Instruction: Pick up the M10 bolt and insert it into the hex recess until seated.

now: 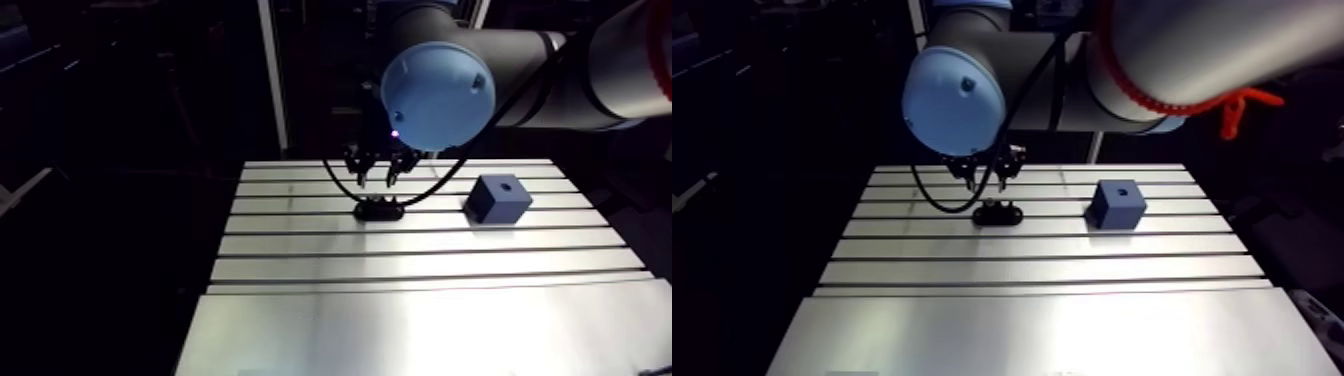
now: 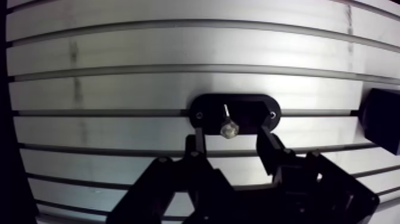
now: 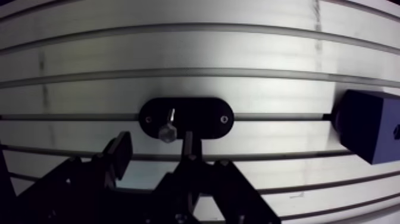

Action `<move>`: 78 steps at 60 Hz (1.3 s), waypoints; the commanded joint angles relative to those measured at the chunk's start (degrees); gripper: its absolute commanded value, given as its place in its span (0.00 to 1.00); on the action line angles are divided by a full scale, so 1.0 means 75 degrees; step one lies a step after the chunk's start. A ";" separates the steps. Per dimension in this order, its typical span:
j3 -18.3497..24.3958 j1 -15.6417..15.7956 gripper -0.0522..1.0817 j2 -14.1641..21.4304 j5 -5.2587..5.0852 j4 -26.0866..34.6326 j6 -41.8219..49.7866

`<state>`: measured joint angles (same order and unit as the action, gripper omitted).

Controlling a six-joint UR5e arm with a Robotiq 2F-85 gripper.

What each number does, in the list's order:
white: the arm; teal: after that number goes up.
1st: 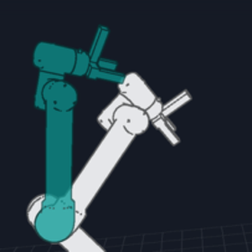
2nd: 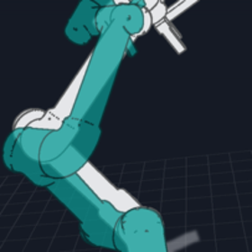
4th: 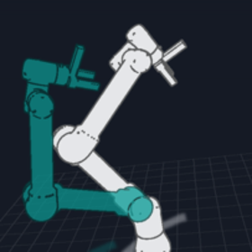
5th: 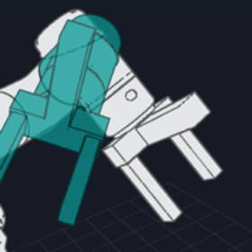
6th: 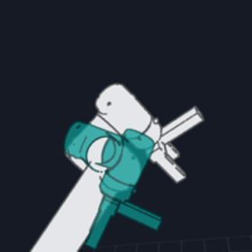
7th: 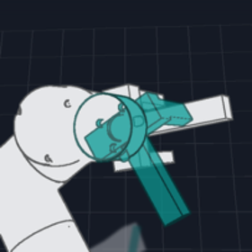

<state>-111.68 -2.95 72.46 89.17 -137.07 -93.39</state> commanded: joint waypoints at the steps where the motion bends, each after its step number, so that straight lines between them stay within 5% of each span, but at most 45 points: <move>1: 0.0002 0.0006 0.44 -0.0071 0.0023 -0.0036 -0.0023; 12: -0.0043 0.0074 0.44 -0.0094 0.0174 -0.0048 -0.0069; 78: -0.0151 0.0076 0.46 -0.0351 0.0187 -0.0316 -0.0058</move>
<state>-112.75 -2.37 70.13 90.57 -138.98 -93.81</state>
